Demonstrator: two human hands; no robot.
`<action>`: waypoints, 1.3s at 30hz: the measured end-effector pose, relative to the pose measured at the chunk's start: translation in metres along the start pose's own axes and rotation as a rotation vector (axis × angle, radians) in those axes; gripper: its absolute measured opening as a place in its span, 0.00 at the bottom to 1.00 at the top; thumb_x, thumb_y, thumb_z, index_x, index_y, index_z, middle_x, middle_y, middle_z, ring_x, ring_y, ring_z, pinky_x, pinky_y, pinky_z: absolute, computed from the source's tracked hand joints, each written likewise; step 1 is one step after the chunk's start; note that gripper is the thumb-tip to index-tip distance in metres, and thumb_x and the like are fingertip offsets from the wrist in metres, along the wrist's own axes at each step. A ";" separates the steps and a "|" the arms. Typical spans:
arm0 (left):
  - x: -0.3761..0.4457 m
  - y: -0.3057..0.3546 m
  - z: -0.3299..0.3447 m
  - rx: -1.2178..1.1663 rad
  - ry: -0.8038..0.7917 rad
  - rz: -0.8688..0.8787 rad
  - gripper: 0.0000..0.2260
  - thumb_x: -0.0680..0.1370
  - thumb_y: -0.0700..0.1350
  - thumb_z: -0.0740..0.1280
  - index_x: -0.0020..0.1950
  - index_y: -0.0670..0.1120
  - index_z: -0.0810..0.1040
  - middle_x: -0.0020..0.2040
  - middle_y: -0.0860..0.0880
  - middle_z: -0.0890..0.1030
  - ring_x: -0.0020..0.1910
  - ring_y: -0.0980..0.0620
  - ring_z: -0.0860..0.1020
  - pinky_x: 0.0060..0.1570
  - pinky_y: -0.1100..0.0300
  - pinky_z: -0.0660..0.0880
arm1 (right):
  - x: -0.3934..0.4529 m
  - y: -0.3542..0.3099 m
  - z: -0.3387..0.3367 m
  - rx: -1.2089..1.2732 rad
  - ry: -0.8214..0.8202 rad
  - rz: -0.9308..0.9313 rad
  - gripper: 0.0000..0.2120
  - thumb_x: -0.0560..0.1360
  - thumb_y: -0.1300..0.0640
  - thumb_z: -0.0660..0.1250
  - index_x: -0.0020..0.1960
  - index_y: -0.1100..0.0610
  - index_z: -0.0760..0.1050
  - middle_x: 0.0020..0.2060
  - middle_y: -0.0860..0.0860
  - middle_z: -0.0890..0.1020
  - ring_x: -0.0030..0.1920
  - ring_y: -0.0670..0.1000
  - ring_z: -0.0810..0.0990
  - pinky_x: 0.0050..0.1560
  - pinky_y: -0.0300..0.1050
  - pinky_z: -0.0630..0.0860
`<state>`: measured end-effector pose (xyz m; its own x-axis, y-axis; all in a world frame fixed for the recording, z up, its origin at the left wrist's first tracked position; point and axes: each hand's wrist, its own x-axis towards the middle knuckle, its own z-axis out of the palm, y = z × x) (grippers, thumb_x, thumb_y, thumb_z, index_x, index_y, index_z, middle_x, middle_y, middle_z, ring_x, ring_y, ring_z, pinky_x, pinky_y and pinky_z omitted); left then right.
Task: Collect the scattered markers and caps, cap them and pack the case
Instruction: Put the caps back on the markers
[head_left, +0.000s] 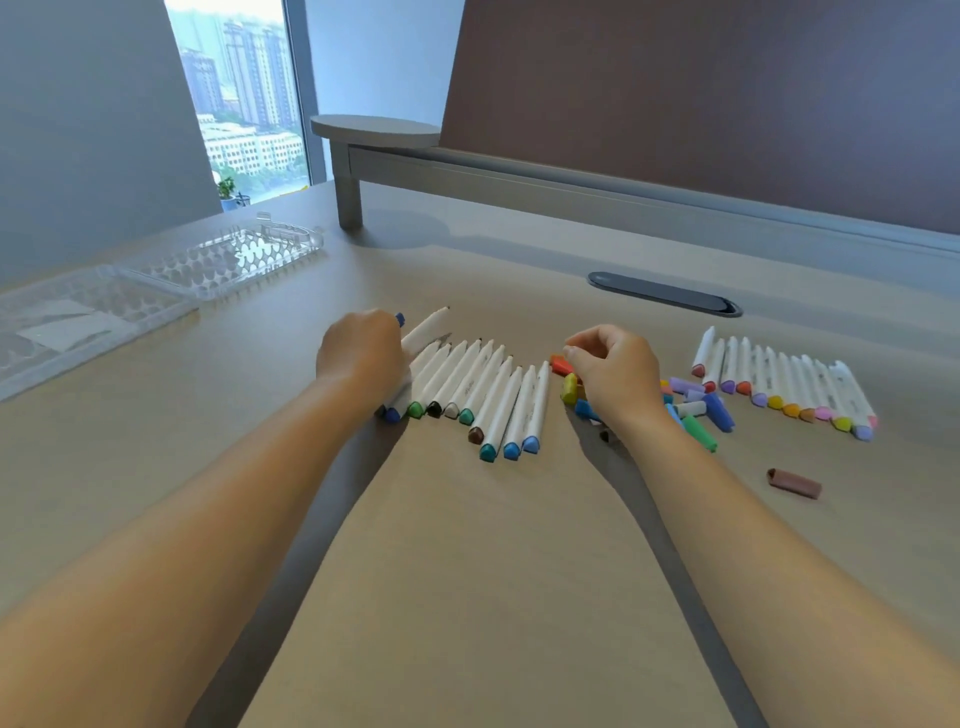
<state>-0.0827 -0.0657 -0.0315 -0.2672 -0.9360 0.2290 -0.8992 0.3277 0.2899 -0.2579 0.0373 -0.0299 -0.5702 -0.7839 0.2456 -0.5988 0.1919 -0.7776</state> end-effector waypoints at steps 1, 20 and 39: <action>-0.002 0.003 -0.002 -0.025 0.023 0.017 0.09 0.77 0.41 0.61 0.50 0.38 0.79 0.43 0.42 0.74 0.41 0.43 0.72 0.40 0.57 0.68 | -0.002 0.003 -0.006 -0.008 0.006 0.002 0.11 0.79 0.59 0.59 0.58 0.61 0.74 0.53 0.56 0.78 0.48 0.46 0.72 0.46 0.39 0.70; -0.088 0.127 -0.001 -1.098 -0.766 -0.110 0.05 0.77 0.39 0.64 0.45 0.37 0.77 0.42 0.45 0.76 0.37 0.53 0.76 0.29 0.66 0.78 | -0.062 0.081 -0.134 -0.349 -0.060 0.138 0.16 0.77 0.58 0.63 0.62 0.63 0.74 0.60 0.57 0.78 0.59 0.54 0.76 0.54 0.41 0.68; -0.086 0.132 -0.001 -0.814 -0.595 0.098 0.04 0.78 0.40 0.61 0.48 0.42 0.74 0.39 0.50 0.74 0.36 0.56 0.71 0.39 0.66 0.70 | -0.052 0.062 -0.113 0.290 0.003 0.073 0.05 0.75 0.65 0.64 0.43 0.57 0.71 0.46 0.53 0.79 0.47 0.51 0.78 0.48 0.39 0.77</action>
<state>-0.1781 0.0584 -0.0123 -0.6561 -0.7397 -0.1497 -0.4139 0.1867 0.8910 -0.3289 0.1570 -0.0252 -0.6078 -0.7724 0.1842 -0.3706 0.0708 -0.9261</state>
